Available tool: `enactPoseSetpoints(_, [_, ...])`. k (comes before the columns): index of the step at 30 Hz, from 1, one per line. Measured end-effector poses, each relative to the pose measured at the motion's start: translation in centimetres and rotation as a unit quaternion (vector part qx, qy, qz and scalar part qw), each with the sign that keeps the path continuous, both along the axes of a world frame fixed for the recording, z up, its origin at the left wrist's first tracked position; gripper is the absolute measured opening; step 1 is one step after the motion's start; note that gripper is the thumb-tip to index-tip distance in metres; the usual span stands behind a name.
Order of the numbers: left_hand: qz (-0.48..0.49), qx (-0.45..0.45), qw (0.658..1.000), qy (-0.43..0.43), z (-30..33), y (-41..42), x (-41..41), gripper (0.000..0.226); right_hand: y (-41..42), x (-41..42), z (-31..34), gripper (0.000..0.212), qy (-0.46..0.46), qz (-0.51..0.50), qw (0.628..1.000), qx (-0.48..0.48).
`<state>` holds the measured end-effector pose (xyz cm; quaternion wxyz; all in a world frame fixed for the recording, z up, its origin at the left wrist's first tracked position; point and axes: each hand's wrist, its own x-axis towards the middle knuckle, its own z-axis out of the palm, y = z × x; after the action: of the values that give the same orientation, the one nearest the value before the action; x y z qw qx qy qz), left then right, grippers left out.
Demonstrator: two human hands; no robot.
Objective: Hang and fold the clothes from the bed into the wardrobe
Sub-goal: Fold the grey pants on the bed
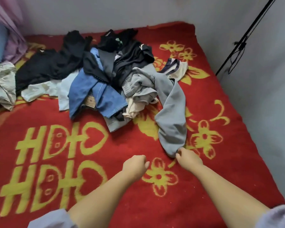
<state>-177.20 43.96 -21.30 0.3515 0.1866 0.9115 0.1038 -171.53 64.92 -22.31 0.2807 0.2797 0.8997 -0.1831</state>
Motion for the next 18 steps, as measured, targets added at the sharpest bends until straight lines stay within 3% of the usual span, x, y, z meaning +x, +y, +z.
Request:
enactPoseSetpoints(7, [0.08,0.058,0.993,-0.058,-10.9,6.0,-4.3,0.031,4.7,-6.8,-9.9,0.073,0.089,-0.124,0.988,-0.016])
enactPoseSetpoints(10, [0.134,0.131,0.981,-0.049,-13.9,8.2,-6.6,0.036,5.7,-9.1,-12.9,0.088,0.154,-0.219,0.962,-0.044])
enactPoseSetpoints(13, [0.229,0.221,0.944,-0.091,-15.1,10.7,-8.7,0.036,5.7,-10.5,-15.0,0.067,0.183,-0.284,0.937,-0.092])
enactPoseSetpoints(17, [0.317,0.28,0.888,-0.178,-14.6,11.5,-9.1,0.036,2.5,-9.4,-14.2,0.011,0.212,-0.24,0.927,-0.193])
enactPoseSetpoints(18, [0.341,0.288,0.872,-0.199,-14.0,11.2,-9.0,0.04,1.2,-8.8,-13.5,0.01,0.221,-0.23,0.92,-0.228])
